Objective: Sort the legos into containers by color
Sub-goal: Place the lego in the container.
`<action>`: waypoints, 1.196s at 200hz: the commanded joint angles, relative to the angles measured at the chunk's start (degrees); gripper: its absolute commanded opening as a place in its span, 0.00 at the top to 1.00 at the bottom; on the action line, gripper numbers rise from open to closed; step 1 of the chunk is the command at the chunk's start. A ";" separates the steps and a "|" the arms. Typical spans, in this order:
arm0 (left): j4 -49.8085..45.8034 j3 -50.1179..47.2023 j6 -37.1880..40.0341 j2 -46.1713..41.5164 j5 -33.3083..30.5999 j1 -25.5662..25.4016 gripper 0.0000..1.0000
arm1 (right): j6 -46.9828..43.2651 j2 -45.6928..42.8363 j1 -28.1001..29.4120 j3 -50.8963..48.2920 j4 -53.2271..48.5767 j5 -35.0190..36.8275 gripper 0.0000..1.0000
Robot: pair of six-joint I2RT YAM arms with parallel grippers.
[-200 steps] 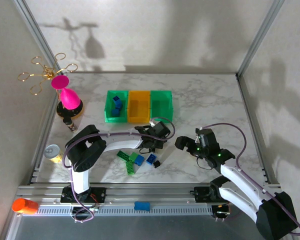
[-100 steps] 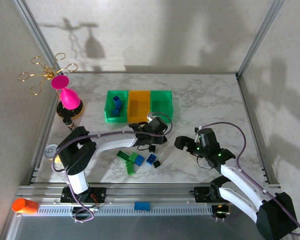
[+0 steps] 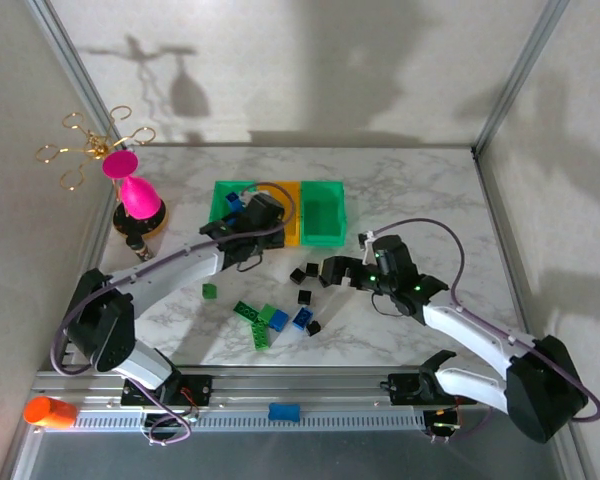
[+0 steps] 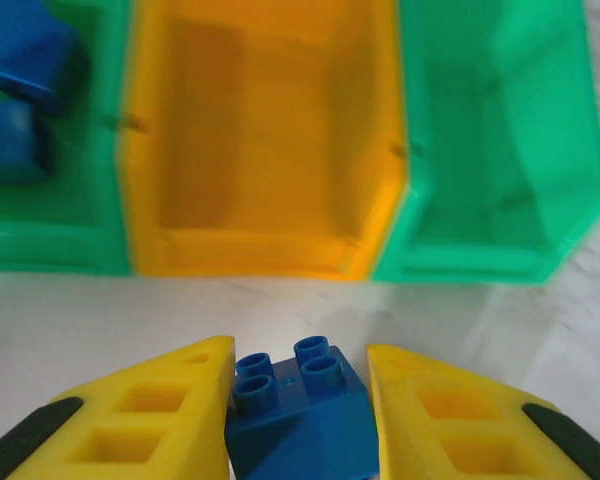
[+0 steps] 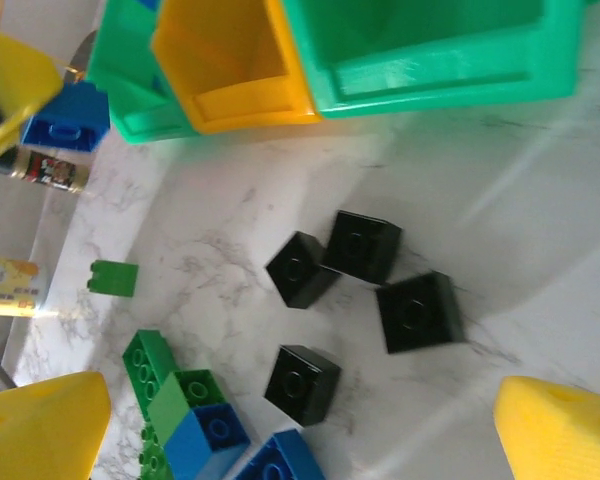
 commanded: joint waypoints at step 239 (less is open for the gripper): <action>1.63 13.34 10.01 19.94 -4.83 18.67 0.55 | -0.67 7.35 3.76 6.45 6.23 3.22 0.01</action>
